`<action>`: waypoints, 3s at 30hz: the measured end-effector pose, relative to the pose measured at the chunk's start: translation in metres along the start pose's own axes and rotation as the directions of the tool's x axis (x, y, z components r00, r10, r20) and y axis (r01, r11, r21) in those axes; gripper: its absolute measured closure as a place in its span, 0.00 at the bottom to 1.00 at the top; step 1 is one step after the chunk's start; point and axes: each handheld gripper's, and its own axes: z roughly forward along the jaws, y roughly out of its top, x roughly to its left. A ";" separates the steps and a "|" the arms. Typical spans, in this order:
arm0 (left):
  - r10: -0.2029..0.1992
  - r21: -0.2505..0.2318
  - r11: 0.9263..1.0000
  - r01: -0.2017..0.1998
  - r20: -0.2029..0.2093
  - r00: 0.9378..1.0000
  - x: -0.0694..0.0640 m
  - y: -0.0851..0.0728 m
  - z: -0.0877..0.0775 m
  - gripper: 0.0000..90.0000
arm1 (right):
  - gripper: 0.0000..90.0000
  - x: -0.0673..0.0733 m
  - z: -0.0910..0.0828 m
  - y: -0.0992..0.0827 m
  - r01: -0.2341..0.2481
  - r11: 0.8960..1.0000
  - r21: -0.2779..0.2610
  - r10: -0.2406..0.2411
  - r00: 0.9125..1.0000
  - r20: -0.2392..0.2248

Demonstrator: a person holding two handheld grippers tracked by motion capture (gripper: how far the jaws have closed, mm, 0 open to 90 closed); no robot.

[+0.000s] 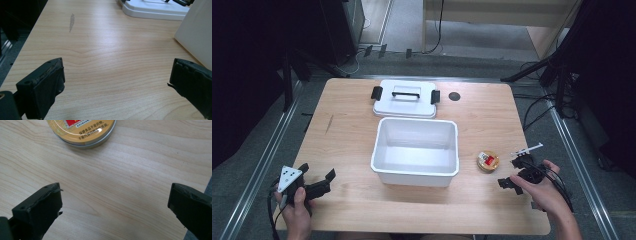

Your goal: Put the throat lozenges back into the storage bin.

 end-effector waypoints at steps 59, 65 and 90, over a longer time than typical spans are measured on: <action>-0.001 0.004 1.000 0.001 0.001 1.000 0.000 0.000 0.000 0.00 | 0.23 0.042 0.040 0.106 -0.063 0.963 0.262 0.056 0.998 0.035; 0.001 0.005 1.000 -0.001 0.000 1.000 0.000 0.000 0.000 0.00 | 0.23 0.043 0.030 0.107 -0.048 0.966 0.254 0.046 0.999 0.016; 0.001 0.004 1.000 -0.001 -0.001 1.000 0.000 0.000 0.000 0.00 | 0.23 0.061 -0.043 0.127 0.087 0.973 0.214 -0.083 0.996 -0.029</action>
